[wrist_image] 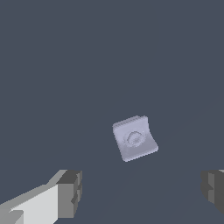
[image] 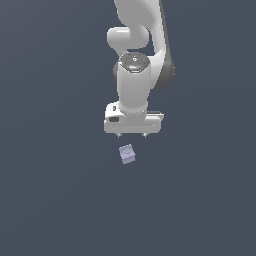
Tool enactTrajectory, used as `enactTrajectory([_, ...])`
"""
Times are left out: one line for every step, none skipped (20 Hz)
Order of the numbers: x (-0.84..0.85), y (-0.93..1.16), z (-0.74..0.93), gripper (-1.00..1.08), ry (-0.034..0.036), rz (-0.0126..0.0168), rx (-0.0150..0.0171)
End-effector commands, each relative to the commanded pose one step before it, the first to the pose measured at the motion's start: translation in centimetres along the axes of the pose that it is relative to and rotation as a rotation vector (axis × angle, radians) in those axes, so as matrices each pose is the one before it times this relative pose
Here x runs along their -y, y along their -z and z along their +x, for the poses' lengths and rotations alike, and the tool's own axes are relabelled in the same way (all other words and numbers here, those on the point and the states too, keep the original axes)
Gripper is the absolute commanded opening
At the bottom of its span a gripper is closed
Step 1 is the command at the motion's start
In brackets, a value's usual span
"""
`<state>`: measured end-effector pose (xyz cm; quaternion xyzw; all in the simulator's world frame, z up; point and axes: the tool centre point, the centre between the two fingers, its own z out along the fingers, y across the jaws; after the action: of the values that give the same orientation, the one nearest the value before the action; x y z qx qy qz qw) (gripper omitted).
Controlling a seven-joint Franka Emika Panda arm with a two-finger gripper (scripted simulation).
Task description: Pick up the object and move it to a goal position.
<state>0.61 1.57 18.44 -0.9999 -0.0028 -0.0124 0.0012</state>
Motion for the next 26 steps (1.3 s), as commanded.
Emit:
enactTrajectory([-0.001,0.000,0.000,1.00,0.00000,0.00000,0.00000])
enactTrajectory([0.012,0.005,0.008,1.00,0.00116,-0.00016,-0.00024])
enactTrajectory([0.043,0.016,0.024,1.00,0.00355,-0.00047,-0.00073])
enactTrajectory([0.066,0.027,0.040,1.00,0.00581,-0.00077,-0.00120])
enactTrajectory([0.097,0.042,0.057,1.00,0.00821,-0.00109,-0.00173])
enactTrajectory([0.128,0.061,0.075,1.00,0.01062,-0.00144,-0.00230])
enactTrajectory([0.154,0.084,0.092,1.00,0.01240,-0.00174,-0.00279])
enactTrajectory([0.144,0.091,0.083,1.00,0.01078,-0.00158,-0.00258])
enactTrajectory([0.124,0.092,0.071,1.00,0.00864,-0.00134,-0.00224])
enactTrajectory([0.106,0.093,0.058,1.00,0.00651,-0.00109,-0.00189])
enactTrajectory([0.084,0.090,0.043,1.00,0.00430,-0.00082,-0.00150])
enactTrajectory([0.065,0.084,0.027,1.00,0.00206,-0.00054,-0.00108])
enactTrajectory([0.022,0.054,0.005,1.00,-0.00056,-0.00012,-0.00039])
enactTrajectory([-0.020,-0.015,-0.011,1.00,-0.00132,0.00021,0.00035])
enactTrajectory([-0.034,-0.064,-0.010,1.00,-0.00017,0.00025,0.00062])
enactTrajectory([-0.038,-0.087,-0.007,1.00,0.00127,0.00014,0.00053])
enactTrajectory([-0.039,-0.124,-0.001,1.00,0.00277,0.00010,0.00065])
enactTrajectory([-0.050,-0.157,0.002,1.00,0.00408,0.00006,0.00070])
enactTrajectory([-0.058,-0.194,0.004,1.00,0.00542,0.00004,0.00080])
enactTrajectory([-0.065,-0.233,0.005,1.00,0.00674,0.00004,0.00094])
enactTrajectory([-0.075,-0.275,0.004,1.00,0.00792,0.00007,0.00111])
enactTrajectory([-0.096,-0.322,0.000,1.00,0.00888,0.00015,0.00133])
enactTrajectory([-0.110,-0.373,-0.005,1.00,0.00999,0.00025,0.00160])
enactTrajectory([-0.125,-0.421,-0.010,1.00,0.01110,0.00036,0.00183])
enactTrajectory([-0.137,-0.465,-0.015,1.00,0.01230,0.00044,0.00199])
enactTrajectory([-0.147,-0.507,-0.021,1.00,0.01357,0.00053,0.00213])
